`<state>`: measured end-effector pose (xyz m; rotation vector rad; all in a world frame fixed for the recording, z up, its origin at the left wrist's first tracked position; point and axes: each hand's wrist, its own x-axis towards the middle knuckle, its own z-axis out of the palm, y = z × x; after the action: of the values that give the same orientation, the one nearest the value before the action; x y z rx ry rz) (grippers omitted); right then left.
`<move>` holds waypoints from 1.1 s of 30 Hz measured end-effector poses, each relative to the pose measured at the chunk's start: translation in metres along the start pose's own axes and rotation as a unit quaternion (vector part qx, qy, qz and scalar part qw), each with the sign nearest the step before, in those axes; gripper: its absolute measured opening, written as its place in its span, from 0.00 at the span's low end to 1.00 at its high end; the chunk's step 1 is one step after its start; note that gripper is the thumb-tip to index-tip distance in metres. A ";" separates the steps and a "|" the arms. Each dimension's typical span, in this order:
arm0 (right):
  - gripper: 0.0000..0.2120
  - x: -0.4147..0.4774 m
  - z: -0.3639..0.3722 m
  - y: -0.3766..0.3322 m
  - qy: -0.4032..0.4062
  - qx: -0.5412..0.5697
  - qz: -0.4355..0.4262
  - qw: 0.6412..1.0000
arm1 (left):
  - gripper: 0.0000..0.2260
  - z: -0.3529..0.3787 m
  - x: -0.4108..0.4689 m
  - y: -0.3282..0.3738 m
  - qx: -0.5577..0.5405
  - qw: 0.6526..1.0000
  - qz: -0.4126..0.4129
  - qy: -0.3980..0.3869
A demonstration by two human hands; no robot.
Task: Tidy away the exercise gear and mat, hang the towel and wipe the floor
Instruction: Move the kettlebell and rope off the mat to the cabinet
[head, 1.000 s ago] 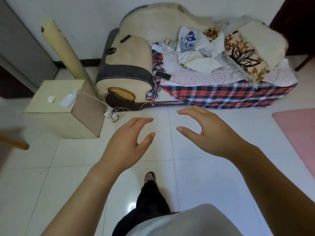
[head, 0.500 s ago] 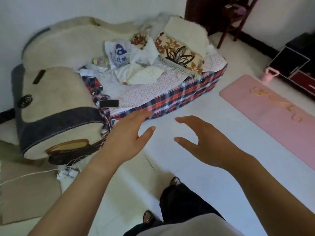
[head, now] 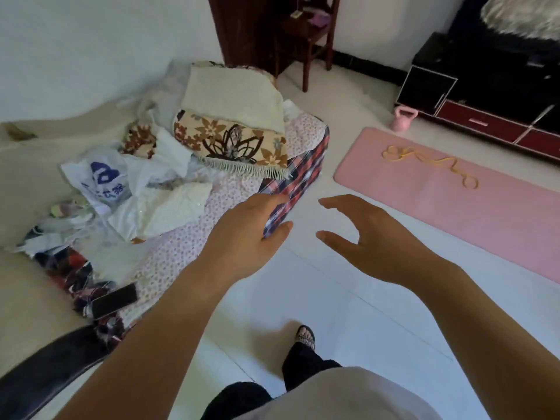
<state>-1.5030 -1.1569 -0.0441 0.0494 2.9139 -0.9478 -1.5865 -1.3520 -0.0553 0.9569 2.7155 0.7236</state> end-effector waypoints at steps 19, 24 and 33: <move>0.24 0.239 -0.095 0.110 0.073 0.006 0.109 0.991 | 0.20 -0.016 0.326 -0.044 -0.015 0.992 0.102 -0.071; 0.24 0.335 -0.125 0.126 0.091 0.012 0.138 0.986 | 0.20 -0.043 0.432 -0.070 0.009 0.987 0.129 -0.094; 0.25 0.436 -0.173 0.157 0.118 -0.006 0.170 0.978 | 0.20 -0.063 0.566 -0.084 -0.010 0.982 0.152 -0.113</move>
<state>-1.9404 -0.9254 -0.0327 0.6804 2.9729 -0.9198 -2.0930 -1.0782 -0.0434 1.3777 2.3899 0.6430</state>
